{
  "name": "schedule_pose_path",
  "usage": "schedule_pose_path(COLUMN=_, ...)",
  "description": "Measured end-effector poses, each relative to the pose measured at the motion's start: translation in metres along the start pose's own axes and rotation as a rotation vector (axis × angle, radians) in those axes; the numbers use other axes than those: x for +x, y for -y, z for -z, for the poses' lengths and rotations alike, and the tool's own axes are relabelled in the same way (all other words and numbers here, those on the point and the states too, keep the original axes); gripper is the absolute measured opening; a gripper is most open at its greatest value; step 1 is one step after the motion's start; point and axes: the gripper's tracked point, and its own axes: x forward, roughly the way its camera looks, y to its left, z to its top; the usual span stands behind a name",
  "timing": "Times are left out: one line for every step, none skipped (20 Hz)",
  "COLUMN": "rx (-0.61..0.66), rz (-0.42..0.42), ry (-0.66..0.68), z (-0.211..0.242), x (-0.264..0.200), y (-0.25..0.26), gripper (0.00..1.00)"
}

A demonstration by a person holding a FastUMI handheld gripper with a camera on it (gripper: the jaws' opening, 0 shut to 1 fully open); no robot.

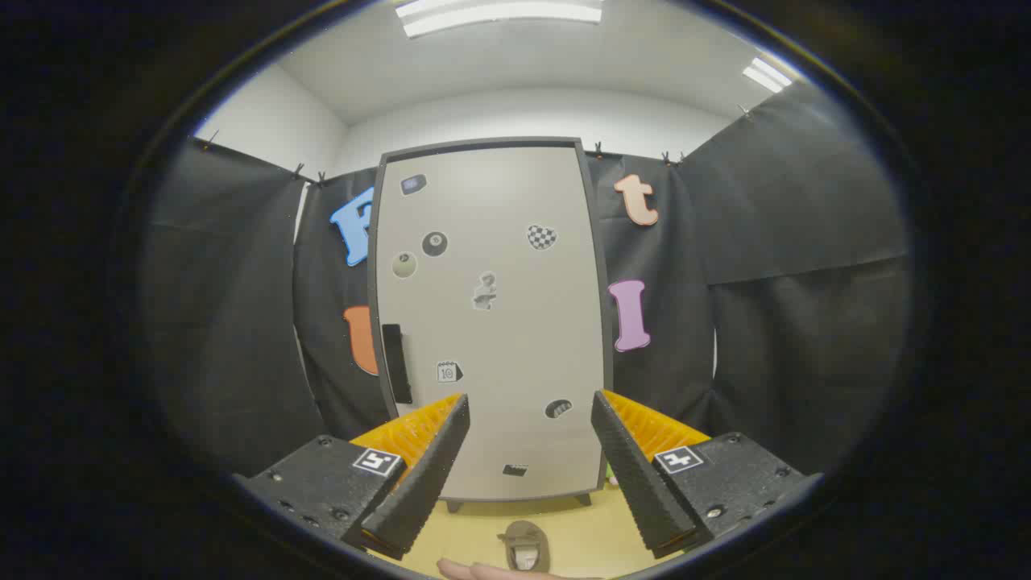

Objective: Open the shoe cabinet door, grab the shoes and put them into the shoe cabinet, then close the shoe cabinet door.

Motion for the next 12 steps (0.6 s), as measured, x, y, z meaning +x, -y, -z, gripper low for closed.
schedule_pose_path(rx=-0.003, rz=-0.009, ry=0.001, z=0.0007, x=0.0006, y=-0.0030, gripper=0.99)
schedule_pose_path(rx=-0.004, rz=-0.010, ry=0.001, z=0.0016, x=0.0008, y=-0.0042, gripper=0.99)
schedule_pose_path(rx=-0.003, rz=-0.010, ry=0.007, z=0.0010, x=0.0005, y=-0.0049, gripper=0.99)
schedule_pose_path(rx=0.000, rz=-0.011, ry=0.015, z=0.0001, x=0.0009, y=-0.0061, gripper=0.99)
schedule_pose_path(rx=0.000, rz=-0.011, ry=0.026, z=-0.0018, x=0.0016, y=-0.0069, gripper=0.99)
schedule_pose_path(rx=-0.003, rz=-0.011, ry=0.038, z=-0.0028, x=0.0021, y=-0.0075, gripper=0.99)
schedule_pose_path(rx=-0.008, rz=-0.008, ry=0.046, z=-0.0046, x=0.0027, y=-0.0075, gripper=0.99)
schedule_pose_path(rx=-0.013, rz=-0.005, ry=0.050, z=-0.0042, x=0.0033, y=-0.0068, gripper=0.99)
schedule_pose_path(rx=-0.015, rz=-0.005, ry=0.053, z=-0.0046, x=0.0043, y=-0.0072, gripper=0.99)
schedule_pose_path(rx=-0.016, rz=-0.007, ry=0.055, z=-0.0050, x=0.0050, y=-0.0081, gripper=0.99)
schedule_pose_path(rx=-0.019, rz=-0.012, ry=0.057, z=-0.0062, x=0.0059, y=-0.0095, gripper=0.99)
schedule_pose_path(rx=-0.020, rz=-0.012, ry=0.058, z=-0.0055, x=0.0081, y=-0.0098, gripper=0.99)
